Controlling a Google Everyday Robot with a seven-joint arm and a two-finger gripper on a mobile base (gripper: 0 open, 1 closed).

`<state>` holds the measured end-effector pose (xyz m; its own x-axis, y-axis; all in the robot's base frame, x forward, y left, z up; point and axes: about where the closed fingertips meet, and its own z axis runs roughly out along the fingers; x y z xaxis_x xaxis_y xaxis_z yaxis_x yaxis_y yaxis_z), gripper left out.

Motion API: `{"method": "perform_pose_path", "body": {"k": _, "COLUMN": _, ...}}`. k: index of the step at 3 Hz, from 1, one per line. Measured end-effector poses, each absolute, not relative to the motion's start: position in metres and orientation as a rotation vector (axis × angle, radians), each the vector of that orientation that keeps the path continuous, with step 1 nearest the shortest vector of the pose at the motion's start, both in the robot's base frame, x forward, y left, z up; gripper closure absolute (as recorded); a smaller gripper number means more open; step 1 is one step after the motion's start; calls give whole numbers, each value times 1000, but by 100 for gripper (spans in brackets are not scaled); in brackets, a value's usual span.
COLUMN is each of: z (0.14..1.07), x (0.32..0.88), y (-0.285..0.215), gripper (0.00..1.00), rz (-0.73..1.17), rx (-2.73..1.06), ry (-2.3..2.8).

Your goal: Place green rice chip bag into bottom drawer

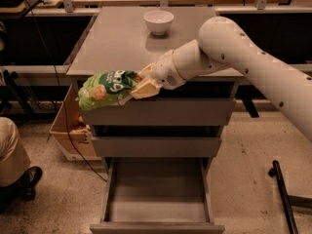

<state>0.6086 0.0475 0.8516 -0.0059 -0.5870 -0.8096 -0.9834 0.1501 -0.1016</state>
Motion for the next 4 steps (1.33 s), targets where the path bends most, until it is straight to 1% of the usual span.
{"method": "perform_pose_path", "body": {"k": 2, "z": 749, "x": 573, "y": -6, "gripper": 100, "rz": 627, "rx": -1662, "ry": 1792}}
{"method": "perform_pose_path", "body": {"k": 3, "z": 676, "x": 552, "y": -31, "gripper": 100, "rz": 577, "rx": -1709, "ry": 1877}}
{"method": "perform_pose_path", "body": {"k": 4, "z": 671, "x": 550, "y": -31, "gripper": 100, "rz": 569, "rx": -1719, "ry": 1880}}
